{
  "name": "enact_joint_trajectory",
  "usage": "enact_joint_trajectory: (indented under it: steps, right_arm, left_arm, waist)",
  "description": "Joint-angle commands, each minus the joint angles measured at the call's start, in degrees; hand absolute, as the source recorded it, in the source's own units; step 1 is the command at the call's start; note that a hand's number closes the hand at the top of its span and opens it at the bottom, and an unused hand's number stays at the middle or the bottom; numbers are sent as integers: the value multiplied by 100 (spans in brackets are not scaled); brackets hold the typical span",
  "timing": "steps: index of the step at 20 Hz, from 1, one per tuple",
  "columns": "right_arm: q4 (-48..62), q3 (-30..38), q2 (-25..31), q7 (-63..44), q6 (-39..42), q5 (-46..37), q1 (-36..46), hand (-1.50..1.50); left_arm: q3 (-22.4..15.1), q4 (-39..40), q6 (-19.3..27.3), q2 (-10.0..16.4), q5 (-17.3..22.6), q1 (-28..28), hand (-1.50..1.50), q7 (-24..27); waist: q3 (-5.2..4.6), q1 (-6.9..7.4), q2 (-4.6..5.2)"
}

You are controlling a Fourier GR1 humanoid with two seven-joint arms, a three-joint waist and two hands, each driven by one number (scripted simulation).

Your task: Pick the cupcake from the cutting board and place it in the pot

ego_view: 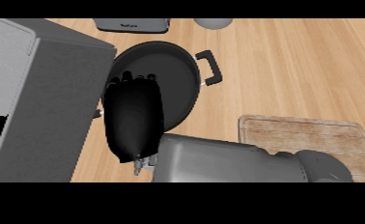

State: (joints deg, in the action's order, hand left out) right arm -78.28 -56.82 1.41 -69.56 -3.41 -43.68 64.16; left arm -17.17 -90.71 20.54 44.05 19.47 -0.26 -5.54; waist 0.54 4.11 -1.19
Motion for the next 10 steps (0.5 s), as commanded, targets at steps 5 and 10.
enact_joint_trajectory:
  steps: [5,10]
  right_arm:
    - [62,491,-135,-1561,-596,-448,781,150]
    - [419,703,-135,-1529,-882,-604,934,150]
  left_arm:
    - [-111,181,213,-304,9,-80,0,38]
    - [-239,243,299,-383,-30,-144,0,132]
  waist:
    - [-85,-53,62]
    - [-82,-127,129]
